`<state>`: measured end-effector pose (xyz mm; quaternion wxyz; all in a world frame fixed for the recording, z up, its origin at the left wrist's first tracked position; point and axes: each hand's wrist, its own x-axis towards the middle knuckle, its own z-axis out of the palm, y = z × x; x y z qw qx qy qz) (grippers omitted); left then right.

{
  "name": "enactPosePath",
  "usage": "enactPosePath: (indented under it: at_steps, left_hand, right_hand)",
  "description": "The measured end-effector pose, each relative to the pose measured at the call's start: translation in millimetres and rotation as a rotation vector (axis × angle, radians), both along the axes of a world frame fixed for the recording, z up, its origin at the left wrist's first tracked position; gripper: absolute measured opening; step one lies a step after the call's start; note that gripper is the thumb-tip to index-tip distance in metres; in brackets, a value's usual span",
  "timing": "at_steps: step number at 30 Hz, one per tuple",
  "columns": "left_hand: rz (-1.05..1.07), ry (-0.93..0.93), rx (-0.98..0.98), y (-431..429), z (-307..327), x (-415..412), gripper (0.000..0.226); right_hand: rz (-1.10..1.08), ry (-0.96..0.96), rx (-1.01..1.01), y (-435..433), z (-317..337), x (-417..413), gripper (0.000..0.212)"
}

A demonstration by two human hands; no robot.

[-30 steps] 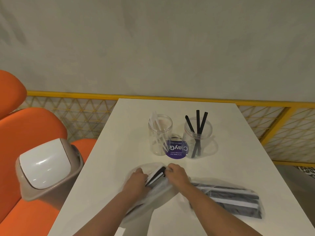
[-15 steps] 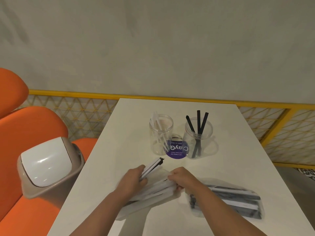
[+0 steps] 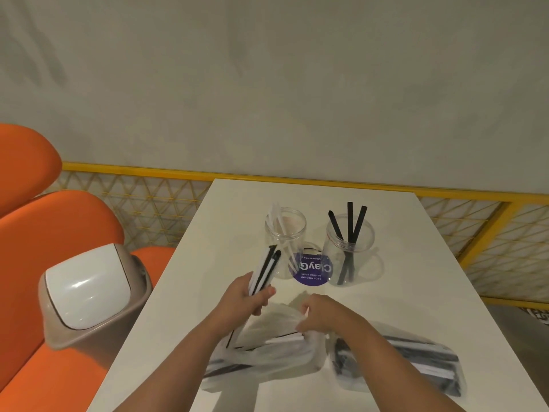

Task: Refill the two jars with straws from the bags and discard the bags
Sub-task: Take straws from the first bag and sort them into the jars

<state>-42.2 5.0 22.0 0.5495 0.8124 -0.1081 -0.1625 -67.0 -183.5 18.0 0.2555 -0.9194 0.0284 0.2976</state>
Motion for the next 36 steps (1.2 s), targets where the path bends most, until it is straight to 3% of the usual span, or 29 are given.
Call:
enactPosePath:
  at_steps: [4,9,13,19,29,32,36]
  left_hand:
    - [0.030,0.004,-0.080,-5,13,6,0.020]
    - [0.033,0.045,-0.226,-12,27,9,0.022]
    - [0.017,0.085,-0.305,-18,35,7,0.022]
    - [-0.048,0.199,-0.379,-28,47,6,0.021]
    - [-0.014,0.346,-0.418,-35,53,-2,0.022]
    - [-0.005,0.373,-0.406,-37,54,-2,0.020]
    - [0.026,0.418,-0.514,-41,52,0,0.026]
  right_hand:
    - [-0.067,-0.069,0.096,0,11,6,0.042]
    - [-0.154,-0.226,0.253,5,27,13,0.028]
    - [-0.385,-0.375,0.638,16,49,18,0.025]
    - [-0.383,-0.329,0.911,25,64,26,0.026]
    - [-0.517,-0.275,0.827,32,64,29,0.017]
    - [-0.536,-0.256,0.774,33,62,32,0.023]
    - [-0.559,-0.280,0.719,33,63,33,0.022]
